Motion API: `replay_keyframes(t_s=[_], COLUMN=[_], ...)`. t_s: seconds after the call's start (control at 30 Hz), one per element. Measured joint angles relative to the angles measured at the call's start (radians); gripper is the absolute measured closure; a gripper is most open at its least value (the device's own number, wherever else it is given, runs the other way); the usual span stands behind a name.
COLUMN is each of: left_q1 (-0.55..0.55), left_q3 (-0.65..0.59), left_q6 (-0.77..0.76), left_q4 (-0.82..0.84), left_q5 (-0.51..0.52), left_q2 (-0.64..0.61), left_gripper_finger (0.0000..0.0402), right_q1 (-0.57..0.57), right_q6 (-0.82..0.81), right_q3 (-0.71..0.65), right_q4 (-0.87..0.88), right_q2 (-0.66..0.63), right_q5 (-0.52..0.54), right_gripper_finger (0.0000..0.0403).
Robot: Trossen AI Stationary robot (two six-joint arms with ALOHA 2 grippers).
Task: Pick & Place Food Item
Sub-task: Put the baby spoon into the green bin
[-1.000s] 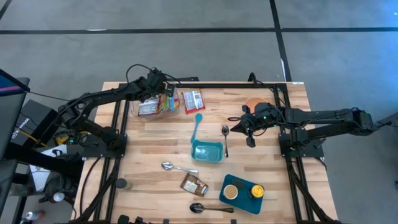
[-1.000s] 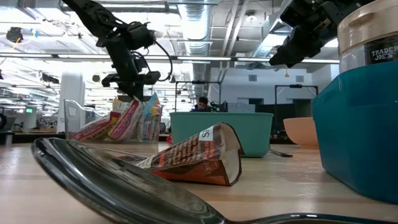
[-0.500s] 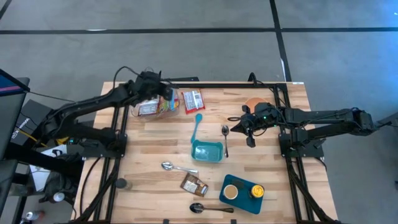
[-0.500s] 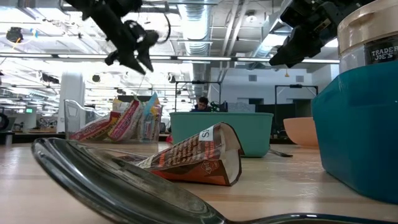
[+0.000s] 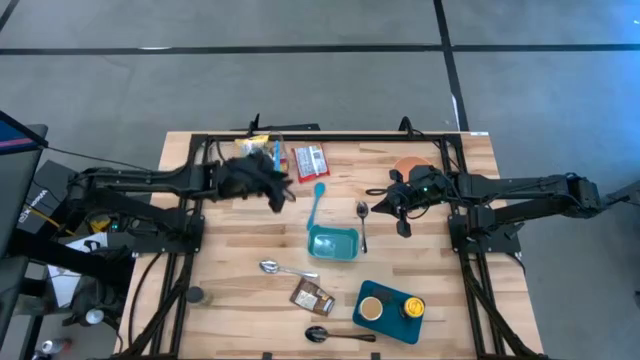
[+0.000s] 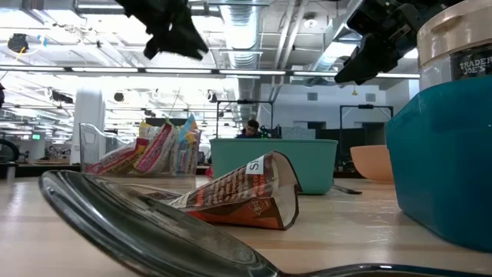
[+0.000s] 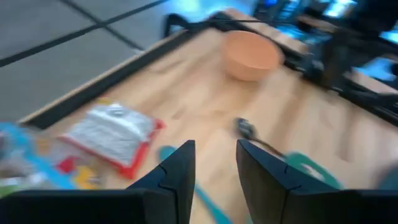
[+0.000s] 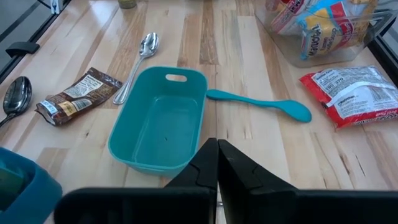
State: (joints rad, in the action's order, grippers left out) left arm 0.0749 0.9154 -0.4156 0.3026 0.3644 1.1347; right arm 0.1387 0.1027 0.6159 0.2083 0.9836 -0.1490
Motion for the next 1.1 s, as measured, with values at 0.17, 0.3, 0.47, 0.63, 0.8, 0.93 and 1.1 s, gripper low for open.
replay_keyframes(t_s=[0.17, 0.3, 0.47, 0.63, 0.8, 0.93, 1.1], left_q1=[-0.139, -0.212, -0.256, -0.259, -0.258, -0.26, -0.259], left_q3=[-0.052, -0.124, -0.222, -0.317, -0.378, -0.381, -0.381], left_q6=[0.031, 0.092, 0.124, 0.127, 0.123, 0.121, 0.12], left_q4=[-0.147, -0.322, -0.498, -0.643, -0.761, -0.78, -0.783], left_q5=[0.055, 0.065, 0.066, 0.071, 0.071, 0.071, 0.105], left_q2=[0.0, -0.001, 0.0, 0.0, 0.0, 0.0, 0.0], left_gripper_finger=[0.0298, 0.0299, 0.0299, 0.0299, 0.0299, 0.0299, 0.0299], right_q1=[0.0, 0.0, 0.0, 0.012, 0.06, 0.102, 0.136], right_q6=[-0.067, -0.192, -0.347, -0.48, -0.523, -0.502, -0.414], right_q3=[0.0, 0.0, 0.0, 0.0, 0.0, 0.0, 0.0], right_q4=[0.028, 0.05, 0.059, 0.062, 0.073, 0.08, 0.082], right_q2=[0.0, 0.0, 0.0, 0.0, 0.0, 0.0, 0.0], right_q5=[0.0, 0.0, 0.0, 0.0, 0.0, 0.0, 0.001], right_gripper_finger=[0.0403, 0.0403, 0.0403, 0.0403, 0.0403, 0.0403, 0.0403])
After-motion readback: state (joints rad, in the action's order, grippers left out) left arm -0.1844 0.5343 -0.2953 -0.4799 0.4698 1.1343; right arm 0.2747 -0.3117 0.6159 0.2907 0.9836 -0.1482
